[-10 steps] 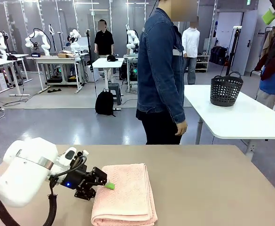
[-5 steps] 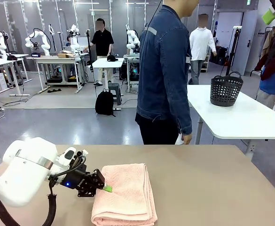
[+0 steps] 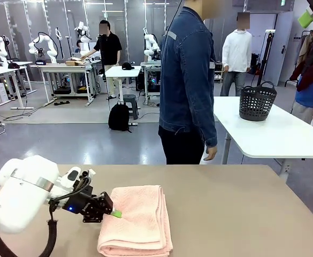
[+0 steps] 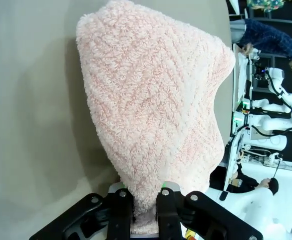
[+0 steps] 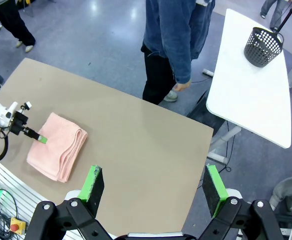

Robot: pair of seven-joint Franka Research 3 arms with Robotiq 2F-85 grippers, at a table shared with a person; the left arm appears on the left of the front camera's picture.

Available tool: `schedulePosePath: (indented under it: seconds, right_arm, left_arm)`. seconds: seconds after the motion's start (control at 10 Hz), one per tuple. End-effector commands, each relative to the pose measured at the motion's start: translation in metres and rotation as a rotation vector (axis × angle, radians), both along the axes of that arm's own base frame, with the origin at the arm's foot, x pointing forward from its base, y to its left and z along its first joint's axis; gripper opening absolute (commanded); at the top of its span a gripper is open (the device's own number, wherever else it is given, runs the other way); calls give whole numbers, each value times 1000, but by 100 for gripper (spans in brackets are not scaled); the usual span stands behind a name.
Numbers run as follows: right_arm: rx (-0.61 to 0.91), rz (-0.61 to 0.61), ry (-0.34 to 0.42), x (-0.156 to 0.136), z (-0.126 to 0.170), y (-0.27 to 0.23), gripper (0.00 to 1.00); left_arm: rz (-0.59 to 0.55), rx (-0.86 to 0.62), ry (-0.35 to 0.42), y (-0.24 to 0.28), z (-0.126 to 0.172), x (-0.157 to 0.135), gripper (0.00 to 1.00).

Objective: Fold the towel.
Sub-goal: Pick up the 100 cm Hotel Towel and place it on the left side of the table.

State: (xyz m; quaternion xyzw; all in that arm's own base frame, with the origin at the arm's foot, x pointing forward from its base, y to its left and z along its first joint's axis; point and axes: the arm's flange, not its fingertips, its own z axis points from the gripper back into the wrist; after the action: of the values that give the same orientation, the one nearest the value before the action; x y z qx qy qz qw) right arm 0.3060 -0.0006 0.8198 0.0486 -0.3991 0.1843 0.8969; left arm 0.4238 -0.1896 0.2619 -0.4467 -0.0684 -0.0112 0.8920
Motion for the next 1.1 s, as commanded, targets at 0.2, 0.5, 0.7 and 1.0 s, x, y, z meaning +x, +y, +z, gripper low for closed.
schedulePosePath:
  seconds: [0.2,0.5,0.7,1.0]
  right_arm:
    - [3,0,4,1,1,0,100]
    - [3,0,4,1,1,0,100]
    - [3,0,4,1,1,0,100]
    - [3,0,4,1,1,0,100]
  left_arm:
    - [-39,3,-32,93,29,-1,0]
    - [-105,100,-15,173,53,6,0]
    - [-67,156,-13,229,63,15,0]
    - [-46,216,-4,299,78,21,0]
